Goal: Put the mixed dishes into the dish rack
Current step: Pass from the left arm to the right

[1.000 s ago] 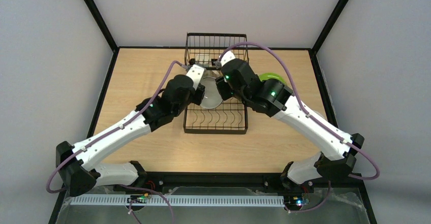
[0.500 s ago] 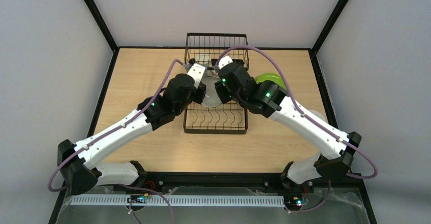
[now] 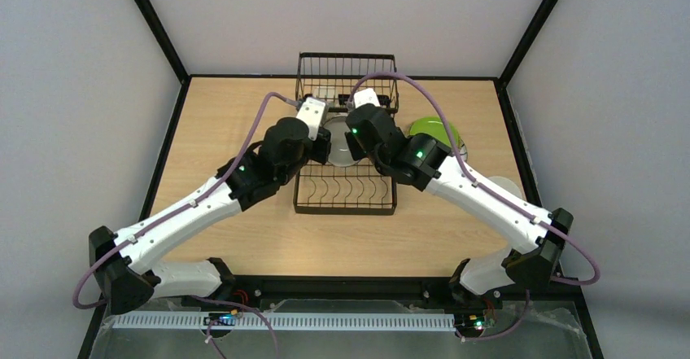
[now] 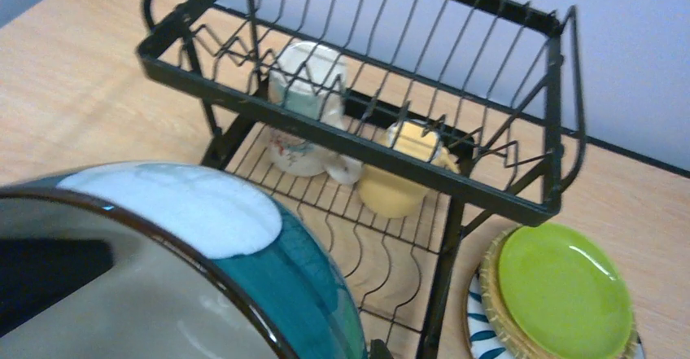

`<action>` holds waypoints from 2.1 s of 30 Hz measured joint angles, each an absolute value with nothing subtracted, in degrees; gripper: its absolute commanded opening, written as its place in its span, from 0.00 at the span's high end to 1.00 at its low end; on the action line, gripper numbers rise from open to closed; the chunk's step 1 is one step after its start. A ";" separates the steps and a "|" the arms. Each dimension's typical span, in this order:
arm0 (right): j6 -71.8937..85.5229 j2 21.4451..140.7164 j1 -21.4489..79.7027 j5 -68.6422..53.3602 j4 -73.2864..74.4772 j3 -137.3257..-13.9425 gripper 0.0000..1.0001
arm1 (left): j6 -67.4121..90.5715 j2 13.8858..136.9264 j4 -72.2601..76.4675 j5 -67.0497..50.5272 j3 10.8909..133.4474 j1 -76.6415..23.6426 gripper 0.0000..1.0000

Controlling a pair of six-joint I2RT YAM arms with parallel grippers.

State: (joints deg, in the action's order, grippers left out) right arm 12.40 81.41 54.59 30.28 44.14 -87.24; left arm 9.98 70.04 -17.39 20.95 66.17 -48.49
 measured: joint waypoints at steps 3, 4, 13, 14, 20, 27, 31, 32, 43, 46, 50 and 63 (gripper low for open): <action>12.97 81.54 54.57 33.56 42.85 -86.41 1.00 | 11.57 69.60 -16.29 21.19 66.17 -49.01 0.83; 13.08 81.52 54.74 34.11 42.50 -86.15 1.00 | 11.81 69.56 -16.40 21.21 66.15 -49.04 0.76; 9.54 78.19 54.85 33.10 41.25 -80.01 1.00 | 14.28 68.64 -17.56 15.84 66.15 -49.10 0.29; 9.15 77.73 54.85 33.08 41.06 -79.26 1.00 | 14.68 68.66 -17.80 15.27 66.37 -49.10 0.27; 7.03 74.85 54.87 33.98 39.44 -75.48 1.00 | 16.86 70.41 -20.45 12.05 69.54 -49.10 0.21; 5.04 72.86 54.87 35.94 38.15 -72.55 1.00 | 17.76 75.99 -23.22 5.78 75.11 -48.56 0.19; 3.62 71.26 54.87 38.11 37.04 -70.37 1.00 | 18.24 79.29 -25.12 1.39 77.52 -48.18 0.19; 3.33 70.87 54.87 38.57 36.93 -69.95 1.00 | 18.28 80.09 -25.54 0.49 78.15 -48.07 0.19; 1.85 69.14 54.87 40.66 35.66 -69.28 1.00 | 18.65 81.43 -26.26 -2.17 78.67 -47.53 0.20; 1.78 69.10 54.87 40.66 35.66 -69.28 1.00 | 18.70 81.43 -26.11 -2.20 78.67 -47.48 0.20; 1.78 69.08 54.87 40.66 35.66 -69.28 1.00 | 18.72 81.54 -25.80 -2.17 78.67 -47.44 0.23; 2.04 68.97 54.28 40.75 36.73 -69.28 1.00 | 19.07 84.07 -24.60 -1.15 78.83 -47.44 0.50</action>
State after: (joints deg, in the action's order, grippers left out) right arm 2.04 68.97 54.28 40.75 36.73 -69.28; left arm 19.07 84.07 -24.60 -1.15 78.83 -47.44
